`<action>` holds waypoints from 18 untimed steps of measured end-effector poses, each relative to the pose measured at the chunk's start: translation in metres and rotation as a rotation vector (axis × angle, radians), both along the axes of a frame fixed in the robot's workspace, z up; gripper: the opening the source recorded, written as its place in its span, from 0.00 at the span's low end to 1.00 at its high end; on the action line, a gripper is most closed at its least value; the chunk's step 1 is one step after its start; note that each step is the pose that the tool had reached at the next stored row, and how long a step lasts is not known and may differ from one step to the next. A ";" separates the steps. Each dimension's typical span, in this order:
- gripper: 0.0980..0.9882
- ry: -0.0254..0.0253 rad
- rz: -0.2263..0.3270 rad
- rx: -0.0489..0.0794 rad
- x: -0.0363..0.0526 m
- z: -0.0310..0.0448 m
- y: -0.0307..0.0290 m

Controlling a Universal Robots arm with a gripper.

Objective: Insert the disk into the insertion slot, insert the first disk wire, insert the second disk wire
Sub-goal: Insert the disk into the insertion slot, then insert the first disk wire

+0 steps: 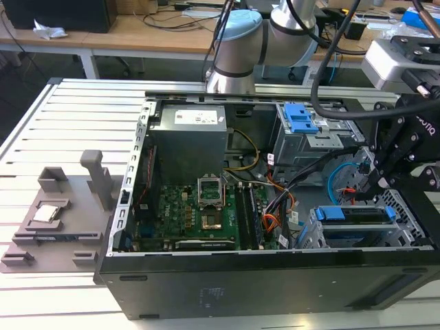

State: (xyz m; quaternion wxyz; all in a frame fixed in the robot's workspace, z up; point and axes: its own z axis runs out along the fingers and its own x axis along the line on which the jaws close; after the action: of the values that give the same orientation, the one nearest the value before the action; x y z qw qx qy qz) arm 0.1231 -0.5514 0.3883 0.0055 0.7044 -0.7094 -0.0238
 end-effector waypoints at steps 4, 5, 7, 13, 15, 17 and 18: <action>0.01 0.0001 0.000 0.000 0.0014 -0.0006 0.0001; 0.01 0.0001 0.000 0.000 0.0015 -0.0006 0.0001; 0.01 0.0001 0.000 0.000 0.0016 -0.0006 0.0001; 0.01 0.0001 0.000 0.000 0.0020 -0.0006 0.0001; 0.02 0.0001 0.000 0.000 0.0021 -0.0006 0.0001; 0.30 0.0001 0.000 0.000 0.0022 -0.0006 0.0001; 0.30 0.0001 0.000 0.000 0.0023 -0.0006 0.0001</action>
State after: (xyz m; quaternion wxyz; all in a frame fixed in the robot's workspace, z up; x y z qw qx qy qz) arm 0.1254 -0.5514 0.3877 0.0056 0.7044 -0.7094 -0.0239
